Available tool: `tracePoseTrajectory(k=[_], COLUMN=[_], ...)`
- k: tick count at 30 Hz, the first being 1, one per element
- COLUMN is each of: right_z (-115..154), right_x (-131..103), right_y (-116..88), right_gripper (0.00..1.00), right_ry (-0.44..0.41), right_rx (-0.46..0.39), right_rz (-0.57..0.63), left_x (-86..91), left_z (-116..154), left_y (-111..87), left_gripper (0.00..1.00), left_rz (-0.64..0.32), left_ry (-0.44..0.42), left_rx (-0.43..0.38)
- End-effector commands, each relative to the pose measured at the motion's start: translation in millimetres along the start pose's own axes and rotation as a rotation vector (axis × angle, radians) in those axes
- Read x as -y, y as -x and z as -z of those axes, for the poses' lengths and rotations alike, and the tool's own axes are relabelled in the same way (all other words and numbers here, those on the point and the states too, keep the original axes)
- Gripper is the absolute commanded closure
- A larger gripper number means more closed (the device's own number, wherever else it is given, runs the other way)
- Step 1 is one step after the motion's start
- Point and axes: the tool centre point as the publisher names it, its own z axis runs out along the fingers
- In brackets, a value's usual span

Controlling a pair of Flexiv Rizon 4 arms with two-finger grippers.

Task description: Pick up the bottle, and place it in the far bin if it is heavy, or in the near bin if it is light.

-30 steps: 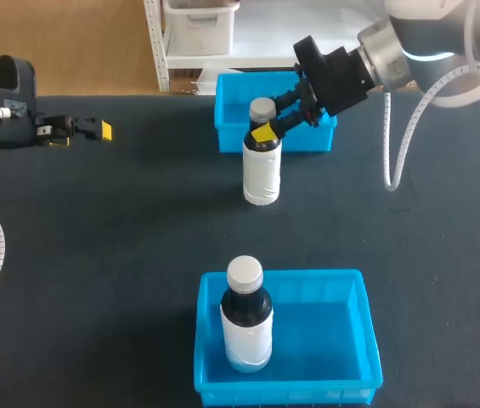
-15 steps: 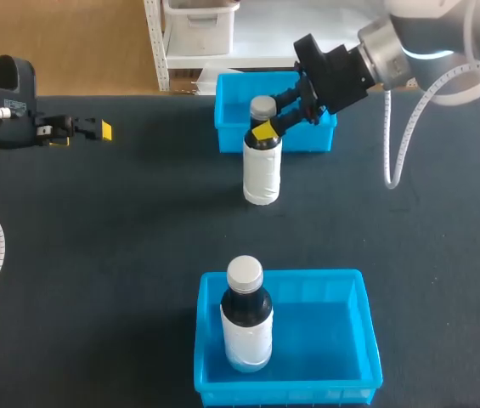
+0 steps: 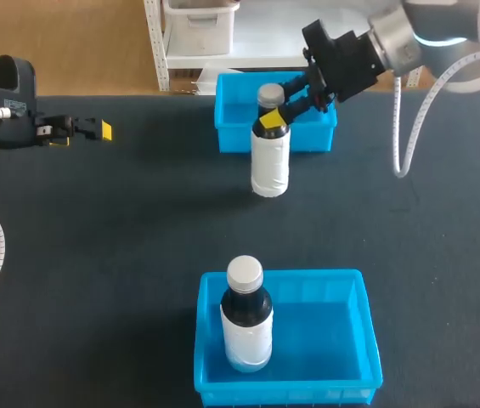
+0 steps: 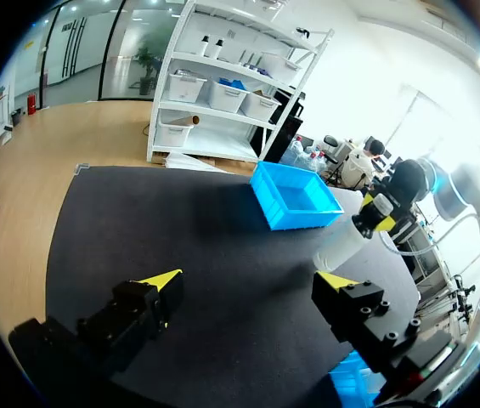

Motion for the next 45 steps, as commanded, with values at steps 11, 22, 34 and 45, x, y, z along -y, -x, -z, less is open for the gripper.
tracePoseTrajectory(k=[11, 22, 34, 45], right_z=[51.8, 111.7, 173.5, 209.3], right_x=[-13.0, -18.3, -6.5, 38.2], right_y=[-3.0, -18.9, -44.6, -34.6], right_gripper=[1.00, 1.00, 1.00, 1.00], right_ry=[-0.061, -0.149, -0.255, -0.341], right_rx=[-0.003, -0.030, -0.019, -0.048], right_rz=[-0.027, -0.036, -0.129, -0.128], left_x=[0.0, 0.0, 0.0, 0.0], left_z=[0.0, 0.0, 0.0, 0.0], left_y=[0.0, 0.0, 0.0, 0.0], left_gripper=[0.00, 0.00, 0.00, 0.00], left_rz=[0.000, 0.000, 0.000, 0.000], left_ry=[0.000, 0.000, 0.000, 0.000], left_rx=[0.000, 0.000, 0.000, 0.000])
